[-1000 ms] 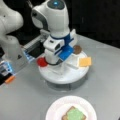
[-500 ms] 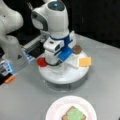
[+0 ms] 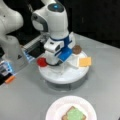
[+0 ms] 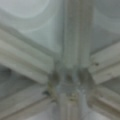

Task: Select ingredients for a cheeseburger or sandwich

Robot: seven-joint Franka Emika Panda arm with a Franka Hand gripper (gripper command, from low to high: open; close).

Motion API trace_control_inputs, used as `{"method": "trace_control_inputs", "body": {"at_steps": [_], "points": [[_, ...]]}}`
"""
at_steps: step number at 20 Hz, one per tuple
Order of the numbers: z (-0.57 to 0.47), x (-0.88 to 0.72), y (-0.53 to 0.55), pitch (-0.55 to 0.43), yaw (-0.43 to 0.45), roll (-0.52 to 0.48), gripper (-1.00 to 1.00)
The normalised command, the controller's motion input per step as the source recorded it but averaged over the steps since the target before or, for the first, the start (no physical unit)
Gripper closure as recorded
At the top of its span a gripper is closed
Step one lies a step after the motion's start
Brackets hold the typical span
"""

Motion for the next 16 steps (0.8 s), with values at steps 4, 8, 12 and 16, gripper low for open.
{"method": "trace_control_inputs", "body": {"at_steps": [4, 8, 12, 16], "points": [[-0.13, -0.18, 0.04, -0.195, 0.054, -0.121, -1.0], [-0.13, -0.18, -0.01, -0.19, 0.069, -0.113, -1.0], [-0.11, -0.18, -0.01, -0.183, 0.107, -0.112, -1.0], [-0.09, -0.2, -0.01, -0.169, 0.15, -0.09, -1.0]]}}
